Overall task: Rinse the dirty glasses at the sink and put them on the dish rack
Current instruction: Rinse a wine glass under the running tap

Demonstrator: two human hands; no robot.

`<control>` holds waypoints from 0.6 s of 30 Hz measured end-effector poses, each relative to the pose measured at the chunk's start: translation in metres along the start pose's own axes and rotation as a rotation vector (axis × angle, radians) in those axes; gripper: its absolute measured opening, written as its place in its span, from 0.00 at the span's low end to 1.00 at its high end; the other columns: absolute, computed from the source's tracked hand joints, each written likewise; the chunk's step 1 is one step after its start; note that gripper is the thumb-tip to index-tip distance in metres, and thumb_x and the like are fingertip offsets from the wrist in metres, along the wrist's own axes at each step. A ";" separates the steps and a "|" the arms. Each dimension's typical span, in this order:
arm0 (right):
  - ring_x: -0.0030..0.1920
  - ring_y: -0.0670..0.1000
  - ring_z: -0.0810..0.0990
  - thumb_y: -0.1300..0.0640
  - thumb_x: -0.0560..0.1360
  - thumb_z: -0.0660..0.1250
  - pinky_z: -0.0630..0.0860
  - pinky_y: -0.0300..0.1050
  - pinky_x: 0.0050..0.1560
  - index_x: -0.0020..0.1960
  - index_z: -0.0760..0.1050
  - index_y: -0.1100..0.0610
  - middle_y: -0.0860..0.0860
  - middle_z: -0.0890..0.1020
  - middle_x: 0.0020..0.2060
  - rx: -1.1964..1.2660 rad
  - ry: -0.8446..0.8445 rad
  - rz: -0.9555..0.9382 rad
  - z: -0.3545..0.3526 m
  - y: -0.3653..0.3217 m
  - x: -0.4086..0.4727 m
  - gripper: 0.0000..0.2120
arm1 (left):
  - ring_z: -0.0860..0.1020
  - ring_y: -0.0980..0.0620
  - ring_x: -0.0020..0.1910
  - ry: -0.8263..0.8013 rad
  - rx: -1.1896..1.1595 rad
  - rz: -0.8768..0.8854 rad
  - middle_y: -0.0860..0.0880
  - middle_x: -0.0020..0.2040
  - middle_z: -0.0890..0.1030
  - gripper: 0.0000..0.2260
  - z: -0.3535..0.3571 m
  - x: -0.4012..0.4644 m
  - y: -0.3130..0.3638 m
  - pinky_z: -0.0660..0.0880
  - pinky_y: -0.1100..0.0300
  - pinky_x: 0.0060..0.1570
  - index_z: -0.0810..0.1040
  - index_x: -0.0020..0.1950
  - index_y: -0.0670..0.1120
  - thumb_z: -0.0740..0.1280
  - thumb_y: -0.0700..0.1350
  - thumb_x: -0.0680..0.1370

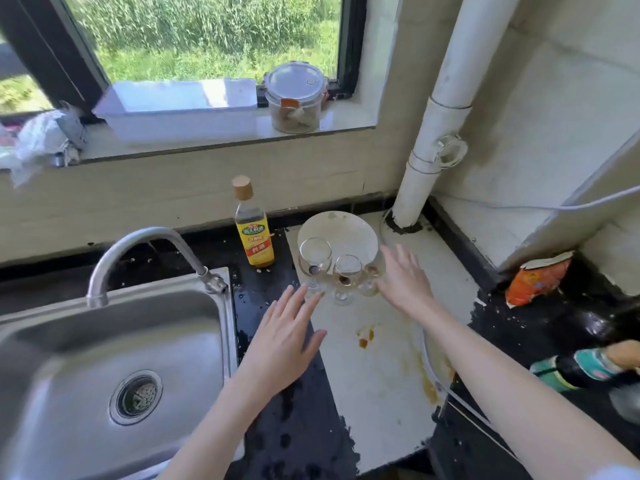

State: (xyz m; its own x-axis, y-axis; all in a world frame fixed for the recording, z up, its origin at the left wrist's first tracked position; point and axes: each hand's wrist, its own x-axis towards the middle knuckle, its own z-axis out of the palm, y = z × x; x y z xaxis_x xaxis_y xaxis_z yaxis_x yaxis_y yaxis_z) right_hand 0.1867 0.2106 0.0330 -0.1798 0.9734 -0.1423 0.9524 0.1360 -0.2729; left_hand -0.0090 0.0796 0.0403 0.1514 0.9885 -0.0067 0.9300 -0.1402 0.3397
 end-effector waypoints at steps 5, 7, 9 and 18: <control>0.75 0.58 0.47 0.52 0.76 0.65 0.63 0.56 0.68 0.77 0.46 0.51 0.54 0.46 0.76 -0.072 -0.146 -0.033 0.011 0.007 0.050 0.37 | 0.56 0.47 0.75 -0.015 0.019 -0.033 0.49 0.75 0.59 0.25 0.006 0.014 -0.012 0.51 0.55 0.68 0.54 0.74 0.54 0.50 0.58 0.78; 0.74 0.57 0.53 0.53 0.76 0.65 0.64 0.55 0.67 0.76 0.50 0.52 0.54 0.52 0.75 -0.054 -0.202 -0.060 0.017 0.012 0.060 0.34 | 0.66 0.44 0.70 0.008 0.039 -0.070 0.47 0.71 0.68 0.24 0.010 0.015 -0.014 0.58 0.53 0.64 0.60 0.71 0.51 0.51 0.58 0.77; 0.71 0.57 0.61 0.54 0.76 0.65 0.67 0.53 0.64 0.74 0.56 0.53 0.56 0.60 0.71 0.002 -0.194 -0.080 0.022 0.017 0.063 0.30 | 0.67 0.44 0.70 0.008 0.028 -0.126 0.46 0.70 0.69 0.25 0.016 0.012 -0.013 0.57 0.53 0.63 0.65 0.71 0.48 0.52 0.57 0.77; 0.66 0.54 0.66 0.53 0.74 0.66 0.67 0.47 0.62 0.71 0.62 0.52 0.54 0.67 0.65 0.057 -0.181 -0.140 0.015 0.039 0.006 0.27 | 0.64 0.42 0.71 -0.038 -0.044 -0.195 0.45 0.71 0.67 0.26 0.047 -0.004 0.002 0.57 0.53 0.65 0.65 0.71 0.47 0.52 0.58 0.77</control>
State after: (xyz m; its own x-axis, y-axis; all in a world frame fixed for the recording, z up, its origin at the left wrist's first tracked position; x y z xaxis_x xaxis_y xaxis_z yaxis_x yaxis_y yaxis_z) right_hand 0.2188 0.2190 0.0078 -0.3556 0.8959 -0.2663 0.9005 0.2520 -0.3545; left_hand 0.0083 0.0731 -0.0029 -0.0166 0.9936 -0.1119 0.9277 0.0571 0.3690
